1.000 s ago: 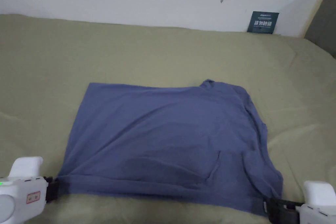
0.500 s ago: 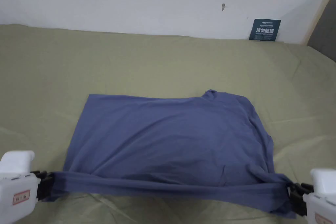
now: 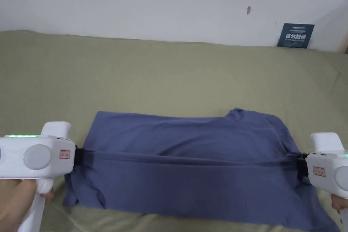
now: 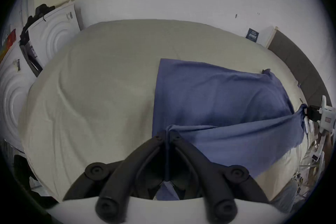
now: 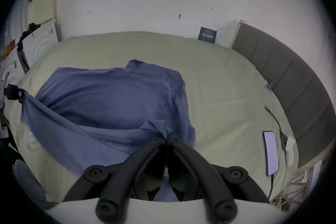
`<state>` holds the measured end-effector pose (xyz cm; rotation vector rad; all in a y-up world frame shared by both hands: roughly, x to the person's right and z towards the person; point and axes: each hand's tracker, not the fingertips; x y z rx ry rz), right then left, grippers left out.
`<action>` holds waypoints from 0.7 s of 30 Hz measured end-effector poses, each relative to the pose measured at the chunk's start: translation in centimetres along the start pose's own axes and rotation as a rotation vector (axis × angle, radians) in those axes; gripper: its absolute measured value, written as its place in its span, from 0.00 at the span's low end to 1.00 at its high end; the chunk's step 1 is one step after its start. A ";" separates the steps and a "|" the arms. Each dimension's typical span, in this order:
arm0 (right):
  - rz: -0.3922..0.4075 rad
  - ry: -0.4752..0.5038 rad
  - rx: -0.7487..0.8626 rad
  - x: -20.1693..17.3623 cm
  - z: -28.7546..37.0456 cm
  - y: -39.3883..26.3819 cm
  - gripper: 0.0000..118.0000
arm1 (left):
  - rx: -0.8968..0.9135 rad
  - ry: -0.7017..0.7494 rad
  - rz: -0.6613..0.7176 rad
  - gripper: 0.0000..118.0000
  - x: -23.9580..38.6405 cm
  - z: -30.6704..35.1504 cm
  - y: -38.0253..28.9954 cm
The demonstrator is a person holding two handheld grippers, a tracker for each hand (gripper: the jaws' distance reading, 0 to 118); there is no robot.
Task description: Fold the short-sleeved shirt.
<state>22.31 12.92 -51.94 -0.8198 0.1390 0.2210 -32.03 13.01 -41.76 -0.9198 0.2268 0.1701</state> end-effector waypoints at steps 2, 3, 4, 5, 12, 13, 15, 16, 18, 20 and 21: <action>0.000 -0.001 -0.029 0.0 -2.1 0.0 0.02 | -0.020 0.006 -0.004 0.03 0.2 -2.0 0.3; 0.003 -0.002 -0.043 -0.1 -2.9 0.0 0.02 | -0.026 0.007 0.000 0.03 0.3 -2.7 0.4; 0.007 -0.003 -0.047 -0.1 -3.5 -0.1 0.02 | -0.035 0.008 0.002 0.03 0.5 -3.3 0.3; 0.011 -0.001 -0.055 -0.3 -3.9 -0.3 0.03 | -0.043 0.013 0.003 0.03 0.6 -3.7 0.2; -0.062 0.025 -0.001 1.0 -0.9 -2.2 0.89 | 0.018 0.020 0.022 0.92 -1.1 -2.0 -1.4; -0.068 0.016 -0.015 1.3 0.2 -2.7 0.89 | 0.023 0.018 0.024 0.86 -1.3 -1.0 -1.7; -0.130 0.031 0.016 2.1 2.4 -4.0 0.73 | 0.051 0.029 0.045 0.59 -1.8 1.0 -2.7; -0.145 0.031 0.028 2.4 3.5 -4.7 0.58 | 0.061 0.031 0.049 0.44 -1.9 2.1 -3.3; -0.158 0.027 0.062 2.5 5.7 -6.0 0.49 | 0.073 0.036 0.055 0.34 -2.3 3.6 -4.8; -0.168 -0.005 0.084 2.7 6.9 -7.6 0.00 | 0.079 0.037 0.059 0.00 -2.2 4.6 -6.0; -0.179 0.015 0.070 2.9 7.2 -8.2 0.00 | 0.049 0.005 0.045 0.00 -2.0 4.8 -6.5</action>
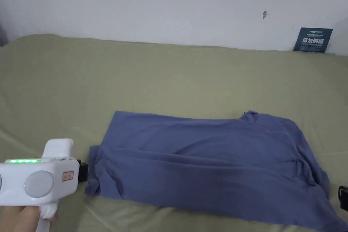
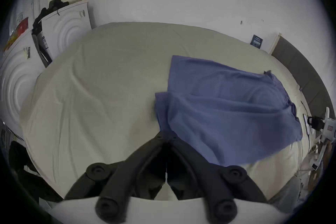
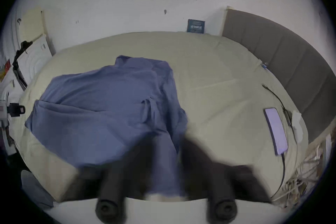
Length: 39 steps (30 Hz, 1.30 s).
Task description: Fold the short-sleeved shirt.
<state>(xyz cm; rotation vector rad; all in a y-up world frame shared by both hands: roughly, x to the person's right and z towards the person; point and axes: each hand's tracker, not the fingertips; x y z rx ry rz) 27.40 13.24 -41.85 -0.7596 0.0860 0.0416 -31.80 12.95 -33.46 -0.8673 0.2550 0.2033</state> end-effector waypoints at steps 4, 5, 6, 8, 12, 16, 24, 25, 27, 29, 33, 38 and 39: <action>0.024 0.003 -0.026 -0.5 0.9 -1.5 0.00 | -0.020 -0.045 0.004 0.16 0.1 0.1 -1.4; 0.036 0.005 -0.032 -0.6 0.8 -1.7 0.00 | -0.026 -0.057 0.008 0.57 0.1 -0.1 -1.4; 0.045 0.008 -0.039 -0.8 0.7 -1.9 0.00 | -0.057 -0.072 0.001 0.92 0.4 -0.9 -1.5; 0.046 0.015 -0.056 -0.4 -0.3 -2.1 0.00 | -0.031 -0.033 -0.018 0.95 1.5 -1.6 -1.9; 0.050 0.013 -0.084 -0.6 -1.6 -2.5 0.00 | -0.090 0.013 -0.054 0.93 2.5 -4.6 -1.8; 0.049 0.001 -0.098 -0.4 -2.1 -2.8 0.00 | -0.113 0.021 -0.042 0.20 1.7 -5.8 -1.4; 0.002 0.006 -0.136 -0.3 -2.9 -2.4 0.90 | -0.093 -0.010 -0.039 0.11 1.9 -4.1 -1.4; 0.017 -0.004 -0.188 -0.5 -3.2 -2.4 0.87 | -0.093 -0.018 -0.041 0.11 2.1 -4.1 -1.4; 0.029 0.009 -0.216 -0.8 -3.5 -2.4 0.84 | -0.074 0.004 -0.076 0.11 2.5 -4.1 -1.1; 0.032 0.037 -0.211 -0.7 -4.8 -3.1 0.28 | -0.087 0.008 -0.090 0.10 2.8 -4.0 -1.0; 0.059 0.039 -0.163 -2.0 -3.1 -2.9 0.08 | -0.077 0.015 -0.094 0.09 2.7 -3.2 -1.1; 0.046 0.057 -0.128 -1.2 -0.2 -2.7 0.08 | -0.055 0.002 -0.071 0.09 1.9 -0.8 -1.1; 0.034 0.065 -0.121 -1.1 0.6 -2.9 0.08 | -0.049 0.006 -0.075 0.09 1.7 -0.2 -1.3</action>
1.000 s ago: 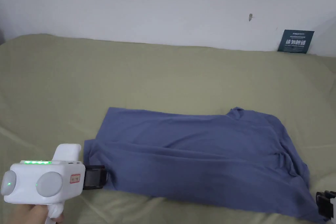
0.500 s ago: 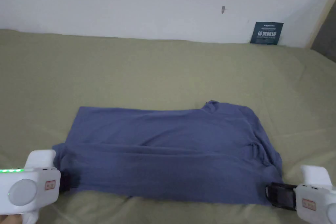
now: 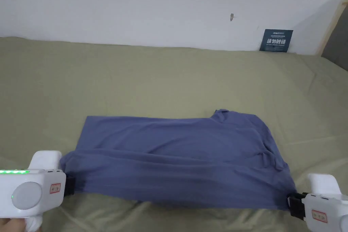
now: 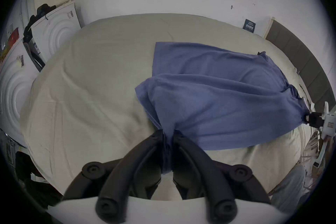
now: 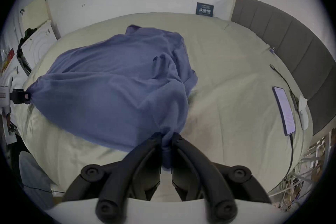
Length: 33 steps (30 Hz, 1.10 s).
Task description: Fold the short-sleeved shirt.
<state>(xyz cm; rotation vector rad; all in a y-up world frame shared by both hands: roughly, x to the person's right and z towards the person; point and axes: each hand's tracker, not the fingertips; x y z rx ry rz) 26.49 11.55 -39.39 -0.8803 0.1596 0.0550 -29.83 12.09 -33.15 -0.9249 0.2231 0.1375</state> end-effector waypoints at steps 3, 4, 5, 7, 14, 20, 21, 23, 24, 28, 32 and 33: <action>0.002 0.012 0.022 -0.6 2.9 -1.9 0.08 | 0.006 0.007 -0.003 0.09 -0.9 2.1 -1.7; 0.003 0.016 0.025 -0.7 3.7 -2.9 0.08 | 0.005 0.002 0.009 0.09 -1.3 2.9 -2.7; 0.001 0.019 0.024 -0.8 4.6 -3.9 0.08 | -0.001 -0.006 0.018 0.09 -1.6 3.6 -3.8; 0.009 0.025 0.011 -1.0 5.9 -6.0 0.08 | -0.015 -0.012 0.022 0.09 -2.3 5.1 -6.3; 0.018 0.046 -0.041 -1.2 7.8 -11.1 0.08 | -0.045 -0.024 0.064 0.09 -3.9 8.0 -11.9; 0.026 0.042 -0.072 -1.7 7.3 -10.9 0.11 | -0.068 -0.023 0.072 0.09 -4.0 7.3 -12.0; 0.032 0.037 -0.070 -1.7 7.5 -10.5 0.16 | -0.066 -0.027 0.068 0.10 -4.0 7.3 -12.0; 0.030 0.022 -0.059 -1.6 8.1 -9.6 0.72 | -0.024 -0.033 0.051 0.54 -3.9 7.9 -11.4; 0.024 0.028 -0.055 -1.4 8.2 -8.9 1.00 | -0.017 -0.034 0.045 0.89 -3.9 8.0 -10.9; 0.029 0.019 0.043 -2.0 7.3 -6.1 0.97 | 0.043 -0.008 0.026 0.95 -4.4 7.0 -6.3; 0.029 0.013 0.099 -2.3 6.9 0.0 0.50 | 0.081 -0.016 0.066 0.42 -3.0 5.7 -1.8; 0.020 0.019 0.116 -2.3 5.6 0.9 0.18 | 0.085 -0.020 0.060 0.03 -2.7 4.7 -0.4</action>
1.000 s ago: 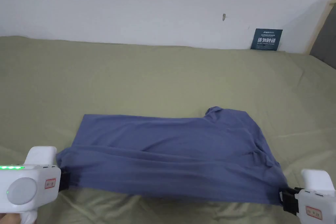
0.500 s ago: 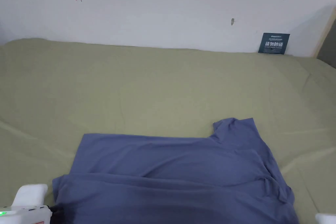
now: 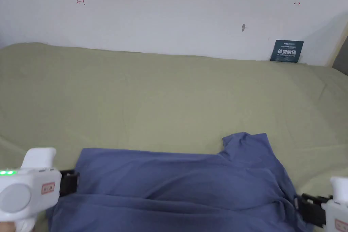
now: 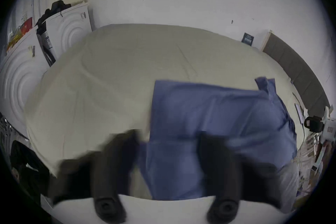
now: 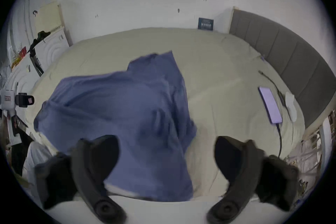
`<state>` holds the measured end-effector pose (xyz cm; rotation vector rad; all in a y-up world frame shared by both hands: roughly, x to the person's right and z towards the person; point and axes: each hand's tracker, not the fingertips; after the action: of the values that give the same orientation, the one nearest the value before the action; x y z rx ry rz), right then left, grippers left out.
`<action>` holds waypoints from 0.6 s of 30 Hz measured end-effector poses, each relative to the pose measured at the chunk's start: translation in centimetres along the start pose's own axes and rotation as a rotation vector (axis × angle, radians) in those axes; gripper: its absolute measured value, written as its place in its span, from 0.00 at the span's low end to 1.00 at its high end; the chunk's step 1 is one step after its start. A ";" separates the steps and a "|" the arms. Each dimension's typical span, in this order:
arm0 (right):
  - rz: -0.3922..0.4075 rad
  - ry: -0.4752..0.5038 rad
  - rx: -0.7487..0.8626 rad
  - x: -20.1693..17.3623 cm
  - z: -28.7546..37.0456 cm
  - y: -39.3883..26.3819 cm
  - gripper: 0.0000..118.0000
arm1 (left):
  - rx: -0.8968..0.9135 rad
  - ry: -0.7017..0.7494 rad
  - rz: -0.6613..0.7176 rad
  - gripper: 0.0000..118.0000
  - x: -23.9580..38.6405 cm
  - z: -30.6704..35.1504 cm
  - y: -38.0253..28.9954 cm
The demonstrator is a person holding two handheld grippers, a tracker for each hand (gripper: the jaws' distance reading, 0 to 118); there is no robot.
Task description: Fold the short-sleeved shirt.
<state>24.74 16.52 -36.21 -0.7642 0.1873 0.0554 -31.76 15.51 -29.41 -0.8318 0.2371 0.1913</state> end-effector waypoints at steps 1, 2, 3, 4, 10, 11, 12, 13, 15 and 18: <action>-0.011 -0.025 0.008 0.0 -1.5 0.9 0.00 | -0.002 0.005 -0.010 0.00 0.5 -1.1 1.4; -0.029 -0.061 0.035 0.0 -2.5 1.8 0.00 | 0.000 0.026 -0.022 0.00 0.9 -2.2 2.5; -0.014 -0.034 0.012 0.1 -3.6 2.7 0.00 | -0.007 0.025 -0.033 0.00 1.2 -3.3 3.5; -0.015 -0.030 0.002 0.1 -4.8 3.3 0.00 | -0.018 0.027 -0.039 0.00 1.5 -4.5 4.3; 0.027 -0.054 -0.078 0.5 -11.2 4.9 0.00 | -0.087 0.083 -0.028 0.91 1.4 -12.1 7.5; 0.041 -0.051 -0.094 0.7 -12.0 5.1 0.00 | -0.125 0.089 -0.039 1.00 1.2 -13.3 7.6; 0.056 -0.051 -0.101 0.8 -12.7 5.0 0.00 | -0.171 0.105 -0.057 0.99 1.2 -14.5 7.7; 0.066 -0.065 -0.108 0.9 -13.4 5.0 0.00 | -0.155 0.126 -0.068 0.97 1.3 -15.3 7.6; 0.065 -0.073 -0.118 1.3 -14.5 5.2 0.00 | -0.188 0.136 -0.117 0.96 1.6 -16.4 7.4; 0.066 -0.076 -0.142 1.3 -15.6 5.4 0.00 | -0.183 0.148 -0.126 0.93 1.7 -17.0 7.0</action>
<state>23.06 9.62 -51.19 -0.8960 0.1367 0.1614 -34.25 7.52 -45.88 -1.0414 0.3084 0.0329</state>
